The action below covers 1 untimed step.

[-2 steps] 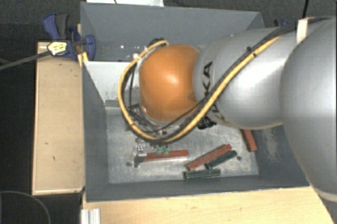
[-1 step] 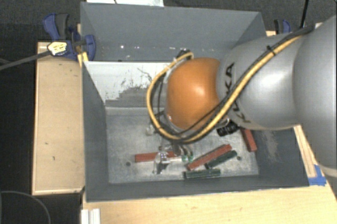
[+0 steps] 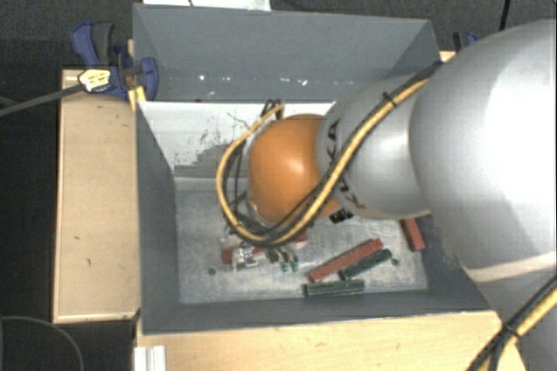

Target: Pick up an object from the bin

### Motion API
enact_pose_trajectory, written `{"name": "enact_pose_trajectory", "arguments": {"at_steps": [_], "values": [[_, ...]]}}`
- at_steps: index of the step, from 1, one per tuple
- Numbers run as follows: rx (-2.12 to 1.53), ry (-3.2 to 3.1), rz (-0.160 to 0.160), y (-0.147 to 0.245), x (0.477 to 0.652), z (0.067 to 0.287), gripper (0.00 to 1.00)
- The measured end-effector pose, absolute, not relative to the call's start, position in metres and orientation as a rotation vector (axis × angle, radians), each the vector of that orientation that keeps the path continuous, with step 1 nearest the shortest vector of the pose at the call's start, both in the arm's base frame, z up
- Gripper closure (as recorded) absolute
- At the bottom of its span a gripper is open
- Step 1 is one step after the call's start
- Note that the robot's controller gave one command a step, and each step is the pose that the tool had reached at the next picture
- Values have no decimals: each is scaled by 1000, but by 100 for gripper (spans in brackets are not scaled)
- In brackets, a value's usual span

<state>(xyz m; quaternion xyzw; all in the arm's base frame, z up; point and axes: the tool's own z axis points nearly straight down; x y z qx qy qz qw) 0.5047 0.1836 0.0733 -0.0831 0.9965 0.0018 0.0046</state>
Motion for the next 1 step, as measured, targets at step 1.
{"name": "enact_pose_trajectory", "arguments": {"at_steps": [1], "values": [[-258, 3122, 6, 184, 505, 73, 100]]}}
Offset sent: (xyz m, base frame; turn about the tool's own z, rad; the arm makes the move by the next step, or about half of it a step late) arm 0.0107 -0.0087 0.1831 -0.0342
